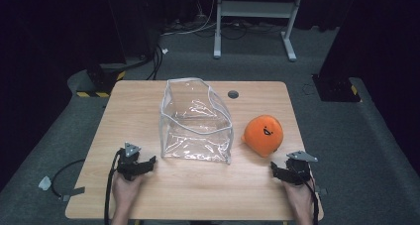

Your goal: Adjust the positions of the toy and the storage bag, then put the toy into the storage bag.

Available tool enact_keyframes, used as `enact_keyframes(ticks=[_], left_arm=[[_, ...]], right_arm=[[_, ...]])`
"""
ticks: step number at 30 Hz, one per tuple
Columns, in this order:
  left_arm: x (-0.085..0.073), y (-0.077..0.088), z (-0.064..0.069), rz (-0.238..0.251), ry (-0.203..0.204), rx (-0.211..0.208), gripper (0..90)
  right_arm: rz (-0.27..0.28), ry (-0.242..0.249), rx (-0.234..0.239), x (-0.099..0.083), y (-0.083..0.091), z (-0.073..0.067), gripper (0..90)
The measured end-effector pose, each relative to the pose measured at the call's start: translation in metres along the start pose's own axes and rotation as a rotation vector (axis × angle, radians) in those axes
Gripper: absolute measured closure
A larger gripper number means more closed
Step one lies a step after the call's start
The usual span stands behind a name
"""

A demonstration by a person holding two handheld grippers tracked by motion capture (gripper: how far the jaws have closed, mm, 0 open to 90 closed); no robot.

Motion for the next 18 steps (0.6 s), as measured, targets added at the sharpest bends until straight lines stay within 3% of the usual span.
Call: enact_keyframes(ticks=[18], left_arm=[[0.0, 0.0, 0.0, -0.004, -0.005, -0.001, 22.2]], right_arm=[[0.021, -0.005, 0.026, -0.003, 0.009, -0.011, 17.1]])
Point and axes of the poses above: each handheld gripper's, and its own axes: y roughly backward along the jaws, x roughly out of its top, z roughly to its right, the point moved 3 cm from there along -y, roughly forward along the jaws, and after that the axes turned 11 degrees about z, right-handed, at the moved point
